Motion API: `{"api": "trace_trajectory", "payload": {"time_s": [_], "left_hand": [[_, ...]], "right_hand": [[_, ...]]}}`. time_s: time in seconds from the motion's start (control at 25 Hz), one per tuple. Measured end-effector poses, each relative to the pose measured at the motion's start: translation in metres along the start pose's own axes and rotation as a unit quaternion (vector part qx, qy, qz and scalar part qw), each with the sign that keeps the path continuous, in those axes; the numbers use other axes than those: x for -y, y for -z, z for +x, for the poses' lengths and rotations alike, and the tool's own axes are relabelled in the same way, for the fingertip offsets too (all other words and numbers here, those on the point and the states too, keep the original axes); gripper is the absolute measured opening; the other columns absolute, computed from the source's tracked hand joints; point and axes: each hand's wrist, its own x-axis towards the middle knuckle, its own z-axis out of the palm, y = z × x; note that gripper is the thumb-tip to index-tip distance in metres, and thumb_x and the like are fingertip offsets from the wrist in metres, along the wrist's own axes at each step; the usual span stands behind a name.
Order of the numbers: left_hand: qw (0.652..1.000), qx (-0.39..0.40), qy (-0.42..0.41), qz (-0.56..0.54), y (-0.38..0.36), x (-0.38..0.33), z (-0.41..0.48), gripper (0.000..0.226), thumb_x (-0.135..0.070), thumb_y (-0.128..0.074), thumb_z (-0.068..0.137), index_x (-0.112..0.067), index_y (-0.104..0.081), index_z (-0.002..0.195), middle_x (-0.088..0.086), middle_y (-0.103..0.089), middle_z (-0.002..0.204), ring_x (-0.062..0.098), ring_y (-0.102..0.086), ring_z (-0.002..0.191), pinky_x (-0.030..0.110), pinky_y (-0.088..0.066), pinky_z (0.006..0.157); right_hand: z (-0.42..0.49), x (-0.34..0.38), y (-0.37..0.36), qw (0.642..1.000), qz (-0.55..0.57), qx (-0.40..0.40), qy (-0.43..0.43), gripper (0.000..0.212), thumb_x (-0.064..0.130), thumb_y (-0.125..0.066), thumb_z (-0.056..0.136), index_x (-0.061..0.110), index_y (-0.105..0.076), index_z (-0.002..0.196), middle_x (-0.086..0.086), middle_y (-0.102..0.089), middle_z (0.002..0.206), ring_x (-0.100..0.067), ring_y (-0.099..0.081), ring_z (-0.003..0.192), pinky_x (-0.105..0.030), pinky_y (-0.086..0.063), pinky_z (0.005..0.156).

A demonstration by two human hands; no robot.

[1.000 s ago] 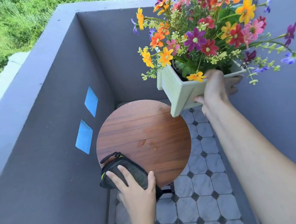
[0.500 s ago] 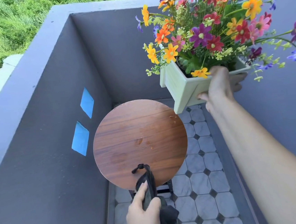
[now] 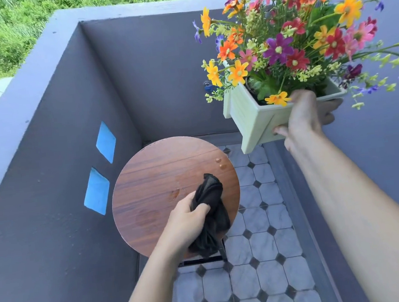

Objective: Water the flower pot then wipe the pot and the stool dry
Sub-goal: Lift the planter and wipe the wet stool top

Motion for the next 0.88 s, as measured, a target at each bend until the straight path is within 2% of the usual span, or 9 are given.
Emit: {"api": "trace_trajectory", "payload": {"time_s": [0.08, 0.16, 0.28, 0.36, 0.44, 0.52, 0.6, 0.72, 0.88], "left_hand": [[0.999, 0.047, -0.015, -0.01, 0.01, -0.005, -0.001, 0.027, -0.013, -0.05, 0.091, -0.034, -0.065, 0.091, -0.013, -0.072, 0.093, 0.004, -0.066, 0.088, 0.022, -0.052, 0.081], [0.997, 0.066, -0.019, 0.045, 0.022, -0.003, 0.004, 0.024, -0.016, -0.051, 0.091, -0.035, -0.063, 0.098, -0.008, -0.07, 0.106, 0.009, -0.063, 0.1, 0.027, -0.049, 0.09], [0.968, -0.052, -0.027, 0.243, 0.041, 0.008, 0.021, 0.018, -0.021, -0.056, 0.085, -0.027, -0.066, 0.099, 0.002, -0.069, 0.106, 0.023, -0.059, 0.103, 0.03, -0.043, 0.081], [0.949, -0.127, 0.003, 0.29, 0.053, 0.012, 0.032, 0.031, -0.022, -0.061, 0.084, -0.019, -0.061, 0.114, 0.005, -0.067, 0.114, 0.027, -0.056, 0.108, 0.031, -0.042, 0.082], [0.899, -0.201, 0.007, 0.39, 0.057, 0.013, 0.035, 0.048, -0.025, -0.061, 0.085, -0.016, -0.048, 0.13, 0.009, -0.058, 0.125, 0.033, -0.051, 0.114, 0.039, -0.042, 0.089], [0.847, -0.251, -0.124, 0.452, 0.049, 0.017, 0.04, 0.043, -0.029, -0.05, 0.089, -0.013, -0.05, 0.13, 0.012, -0.056, 0.125, 0.036, -0.052, 0.111, 0.043, -0.045, 0.086], [0.835, -0.184, -0.237, 0.461, 0.034, 0.023, 0.042, 0.047, -0.04, -0.036, 0.091, -0.019, -0.055, 0.128, 0.011, -0.052, 0.137, 0.036, -0.049, 0.124, 0.044, -0.043, 0.097], [0.807, -0.096, -0.159, 0.56, 0.011, 0.053, 0.044, 0.059, -0.059, -0.017, 0.09, -0.039, -0.027, 0.145, 0.006, -0.017, 0.159, 0.034, -0.015, 0.145, 0.057, -0.024, 0.109], [0.766, -0.012, -0.198, 0.611, -0.002, 0.088, 0.021, 0.052, -0.05, -0.011, 0.096, -0.036, -0.04, 0.138, 0.006, -0.046, 0.145, 0.034, -0.041, 0.134, 0.058, -0.046, 0.092]], "right_hand": [[0.001, -0.001, 0.003, 1.0, -0.004, -0.002, 0.001, 0.042, 0.023, -0.05, 0.071, 0.016, -0.033, 0.108, -0.003, -0.03, 0.106, -0.011, -0.044, 0.074, -0.035, -0.056, 0.06], [0.002, -0.002, 0.005, 1.0, -0.007, 0.002, -0.009, 0.057, 0.026, -0.05, 0.067, 0.014, -0.035, 0.121, -0.003, -0.03, 0.106, -0.012, -0.045, 0.076, -0.033, -0.055, 0.058], [0.003, -0.003, 0.008, 1.0, -0.009, 0.006, -0.013, 0.069, 0.024, -0.051, 0.072, 0.013, -0.029, 0.136, -0.003, -0.029, 0.107, -0.009, -0.042, 0.074, -0.033, -0.053, 0.057], [0.004, -0.003, 0.009, 1.0, -0.018, 0.012, -0.007, 0.073, 0.021, -0.05, 0.076, 0.015, -0.021, 0.142, -0.003, -0.029, 0.112, -0.009, -0.04, 0.073, -0.036, -0.054, 0.059], [0.003, -0.004, 0.01, 0.999, -0.028, 0.015, 0.0, 0.075, 0.018, -0.049, 0.079, 0.016, -0.014, 0.145, -0.004, -0.029, 0.115, -0.009, -0.038, 0.071, -0.04, -0.057, 0.067], [0.001, -0.003, 0.01, 0.999, -0.029, 0.017, 0.002, 0.074, 0.017, -0.049, 0.079, 0.016, -0.015, 0.145, -0.004, -0.029, 0.115, -0.01, -0.039, 0.072, -0.042, -0.058, 0.071], [0.002, -0.003, 0.009, 0.999, -0.029, 0.016, -0.001, 0.075, 0.017, -0.049, 0.079, 0.017, -0.013, 0.146, -0.004, -0.029, 0.116, -0.015, -0.044, 0.078, -0.039, -0.057, 0.068], [0.003, -0.003, 0.007, 0.999, -0.032, 0.019, -0.004, 0.077, 0.017, -0.049, 0.08, 0.017, -0.011, 0.147, -0.003, -0.028, 0.117, -0.019, -0.046, 0.085, -0.04, -0.057, 0.069], [0.005, -0.008, 0.003, 0.999, -0.021, 0.024, 0.0, 0.072, 0.015, -0.049, 0.08, 0.015, -0.016, 0.144, -0.003, -0.028, 0.114, -0.012, -0.042, 0.077, -0.048, -0.058, 0.074]]}}
